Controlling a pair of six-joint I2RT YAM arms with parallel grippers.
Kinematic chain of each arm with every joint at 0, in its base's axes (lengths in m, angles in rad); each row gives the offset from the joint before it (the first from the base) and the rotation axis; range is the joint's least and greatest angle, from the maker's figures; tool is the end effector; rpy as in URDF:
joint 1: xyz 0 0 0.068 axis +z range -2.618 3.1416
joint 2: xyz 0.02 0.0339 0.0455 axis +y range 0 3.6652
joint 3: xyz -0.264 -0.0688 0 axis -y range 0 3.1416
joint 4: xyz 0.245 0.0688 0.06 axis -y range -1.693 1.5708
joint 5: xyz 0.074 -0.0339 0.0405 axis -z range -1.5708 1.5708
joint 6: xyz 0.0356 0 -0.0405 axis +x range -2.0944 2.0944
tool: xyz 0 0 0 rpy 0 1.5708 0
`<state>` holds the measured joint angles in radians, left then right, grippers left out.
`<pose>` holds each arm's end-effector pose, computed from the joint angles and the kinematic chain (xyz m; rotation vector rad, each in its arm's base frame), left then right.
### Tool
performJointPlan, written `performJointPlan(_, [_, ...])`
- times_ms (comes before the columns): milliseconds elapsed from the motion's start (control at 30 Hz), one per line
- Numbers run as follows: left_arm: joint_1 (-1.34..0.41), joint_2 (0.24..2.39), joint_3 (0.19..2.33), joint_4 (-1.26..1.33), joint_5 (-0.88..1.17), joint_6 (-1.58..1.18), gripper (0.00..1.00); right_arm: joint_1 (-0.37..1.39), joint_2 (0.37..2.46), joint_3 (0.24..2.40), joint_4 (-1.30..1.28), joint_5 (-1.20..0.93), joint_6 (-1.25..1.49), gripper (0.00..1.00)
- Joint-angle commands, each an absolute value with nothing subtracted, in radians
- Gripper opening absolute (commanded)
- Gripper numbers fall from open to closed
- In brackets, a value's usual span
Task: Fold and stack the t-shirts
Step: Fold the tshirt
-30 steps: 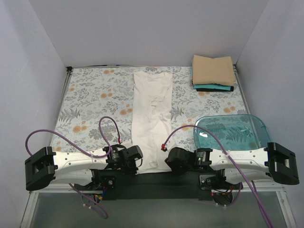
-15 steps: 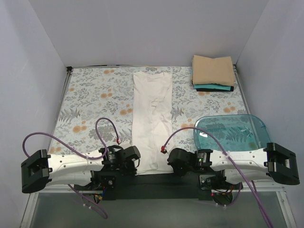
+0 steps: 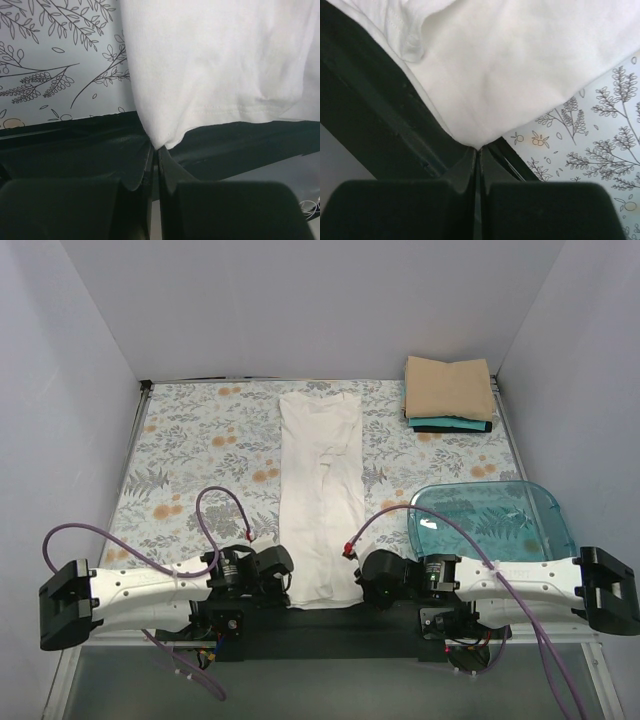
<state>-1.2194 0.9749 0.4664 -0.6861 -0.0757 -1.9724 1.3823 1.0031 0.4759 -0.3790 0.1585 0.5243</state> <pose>0.0560 -0.1449 0.1633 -1.1313 2.8021 -0.5779 0.0406 0.1829 0.1788 -1.0036 2.3633 0.6041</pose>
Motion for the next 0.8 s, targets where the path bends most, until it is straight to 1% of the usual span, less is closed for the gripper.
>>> performJointPlan(0, [-1.220,0.976,0.532,-0.686,-0.172,-1.999,0.00,1.342,0.999,0.521,-0.370,0.244,0.508,0.01])
performJointPlan(67, [-1.203,0.992,0.572,-0.684,-0.205,-1.994,0.00,1.268,1.003,0.541,-0.368,0.239,0.488,0.01])
performJointPlan(200, [-1.137,1.032,0.633,-0.673,-0.304,-1.965,0.00,1.181,1.026,0.601,-0.360,0.251,0.417,0.01])
performJointPlan(433, [-0.965,1.155,0.709,-0.532,-0.328,-1.873,0.00,1.037,1.103,0.689,-0.289,0.371,0.316,0.01])
performJointPlan(600, [-0.890,1.247,0.817,-0.534,-0.388,-1.844,0.00,0.956,1.164,0.730,-0.184,0.327,0.296,0.01])
performJointPlan(767, [-0.830,1.293,0.873,-0.516,-0.426,-1.803,0.00,0.897,1.233,0.814,-0.169,0.304,0.250,0.01])
